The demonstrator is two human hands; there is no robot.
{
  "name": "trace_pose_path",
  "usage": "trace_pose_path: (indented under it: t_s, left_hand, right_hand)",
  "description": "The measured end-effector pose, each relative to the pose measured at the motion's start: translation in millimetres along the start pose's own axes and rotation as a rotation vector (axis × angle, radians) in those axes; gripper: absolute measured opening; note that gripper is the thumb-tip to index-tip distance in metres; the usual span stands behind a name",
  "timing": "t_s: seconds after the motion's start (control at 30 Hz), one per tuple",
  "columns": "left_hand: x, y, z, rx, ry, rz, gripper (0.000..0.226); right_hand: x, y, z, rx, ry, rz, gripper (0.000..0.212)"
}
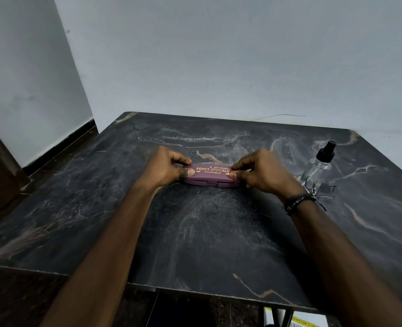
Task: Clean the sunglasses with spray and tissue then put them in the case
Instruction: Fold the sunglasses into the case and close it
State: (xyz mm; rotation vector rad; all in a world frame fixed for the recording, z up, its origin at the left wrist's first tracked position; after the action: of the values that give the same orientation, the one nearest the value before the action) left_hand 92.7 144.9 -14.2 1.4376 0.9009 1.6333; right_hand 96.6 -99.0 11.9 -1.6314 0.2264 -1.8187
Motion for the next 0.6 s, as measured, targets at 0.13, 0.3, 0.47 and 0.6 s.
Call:
trace_pose_path:
  t_s: [0.13, 0.3, 0.47, 0.6]
  left_hand:
    - [-1.5, 4.3, -1.4, -0.012, -0.019, 0.037, 0.039]
    - [-4.0, 10.2, -3.8, -0.019, -0.021, 0.096, 0.040]
    - [-6.0, 13.2, -7.3, -0.037, -0.020, 0.149, 0.042]
    - [-6.0, 13.4, -11.9, -0.042, -0.026, 0.150, 0.043]
  right_hand:
    - [2.0, -6.1, 0.4, 0.009, 0.003, -0.090, 0.022]
    - [-1.4, -9.0, 0.7, 0.004, -0.005, -0.144, 0.018]
    - [-4.3, -15.5, -3.5, 0.011, 0.009, -0.223, 0.013]
    - [-9.2, -21.7, -9.8, 0.045, -0.001, -0.247, 0.025]
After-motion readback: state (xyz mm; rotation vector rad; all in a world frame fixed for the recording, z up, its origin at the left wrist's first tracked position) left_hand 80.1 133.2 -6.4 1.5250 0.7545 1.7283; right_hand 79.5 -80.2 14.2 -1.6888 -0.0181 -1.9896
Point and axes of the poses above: each hand's wrist, its own z-axis towards the middle knuckle, its own x-axis out of the back of the hand, y = z × x, the point moved 5 cm from there along z, towards the middle knuckle, and after that the axes turned 2 degrees about -x, right-handed, at the moved point
